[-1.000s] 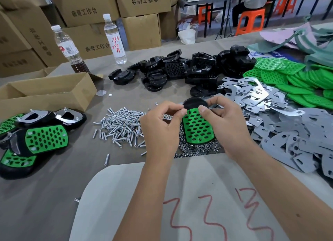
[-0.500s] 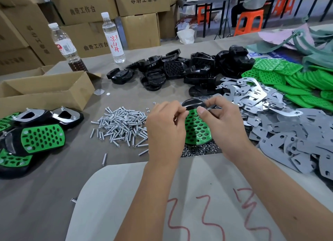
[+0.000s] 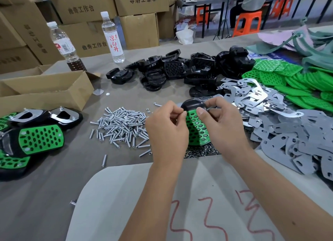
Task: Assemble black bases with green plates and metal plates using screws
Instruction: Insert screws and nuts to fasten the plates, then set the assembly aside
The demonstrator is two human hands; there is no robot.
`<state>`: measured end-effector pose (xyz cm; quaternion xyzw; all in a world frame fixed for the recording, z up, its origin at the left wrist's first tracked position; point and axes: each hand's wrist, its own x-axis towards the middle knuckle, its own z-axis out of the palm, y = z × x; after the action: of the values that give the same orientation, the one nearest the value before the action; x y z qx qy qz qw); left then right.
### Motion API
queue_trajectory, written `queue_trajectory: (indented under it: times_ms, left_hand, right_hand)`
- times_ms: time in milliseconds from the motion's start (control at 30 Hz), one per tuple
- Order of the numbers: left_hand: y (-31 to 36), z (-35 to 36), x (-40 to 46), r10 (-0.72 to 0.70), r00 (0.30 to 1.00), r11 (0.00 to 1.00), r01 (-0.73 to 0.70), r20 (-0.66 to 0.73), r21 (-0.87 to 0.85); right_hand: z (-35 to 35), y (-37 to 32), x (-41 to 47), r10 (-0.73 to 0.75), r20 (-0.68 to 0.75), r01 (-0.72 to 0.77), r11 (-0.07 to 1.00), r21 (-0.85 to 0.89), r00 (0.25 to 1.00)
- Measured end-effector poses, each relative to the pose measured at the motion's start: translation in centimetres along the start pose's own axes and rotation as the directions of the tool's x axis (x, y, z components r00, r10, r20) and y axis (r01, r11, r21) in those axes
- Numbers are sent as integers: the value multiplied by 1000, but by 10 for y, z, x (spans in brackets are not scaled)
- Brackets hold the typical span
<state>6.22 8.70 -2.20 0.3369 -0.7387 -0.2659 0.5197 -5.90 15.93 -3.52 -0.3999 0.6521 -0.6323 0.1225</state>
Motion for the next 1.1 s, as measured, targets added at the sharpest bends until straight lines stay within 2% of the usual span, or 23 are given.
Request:
queue_trajectory:
  times_ms: [67,133,233,333,500,600,667,767,833,867,933,1000,1100]
  left_hand:
    - [1,2,-2,57,998,997,-58,24,45]
    - [2,4,-3,40,999,999,-39,37,-6]
    - [2,3,-1,-106,991,969,121,80,-215]
    - [-3,1,4,-198,970,907,237,144,-347]
    - [-8,-2,8,-324,938,873,347,124,-344]
    - [-8,-7,10,-401,899,831,438,177,-344]
    - [-8,-13,13,-385,900,857,431,205,-283]
    - [-12,-44,29,-278,904,932,336,324,-137]
    - [-19,-73,38,-261,875,965,244,407,95]
    - [-22,-85,40,-286,856,947,184,431,264]
    - [-27,-102,38,-384,801,841,98,459,532]
    - [-29,-106,34,-488,744,767,118,455,630]
    - [-32,-103,32,-539,714,735,140,447,664]
  right_hand:
    - [-2,-2,0,-6,-12,6,1000,-11,1000]
    - [-3,-5,1,-13,-27,13,1000,17,1000]
    - [-3,-11,3,26,-47,-20,993,115,999]
    - [-1,-13,1,13,-43,-8,993,119,999]
    - [-1,-17,-3,4,4,-4,976,217,1000]
    - [-2,-21,-3,1,40,-11,971,237,999]
    - [-1,-21,-4,8,46,-18,973,230,999]
    - [2,-21,-7,40,53,-50,979,200,998]
    - [3,-17,-8,37,63,-43,994,96,997]
    - [4,-16,-8,9,48,-10,1000,2,999]
    - [5,-15,-9,-52,-11,49,984,-174,999]
    - [5,-15,-8,-87,-45,70,954,-290,995]
    - [2,-12,-6,-87,-65,51,905,-423,994]
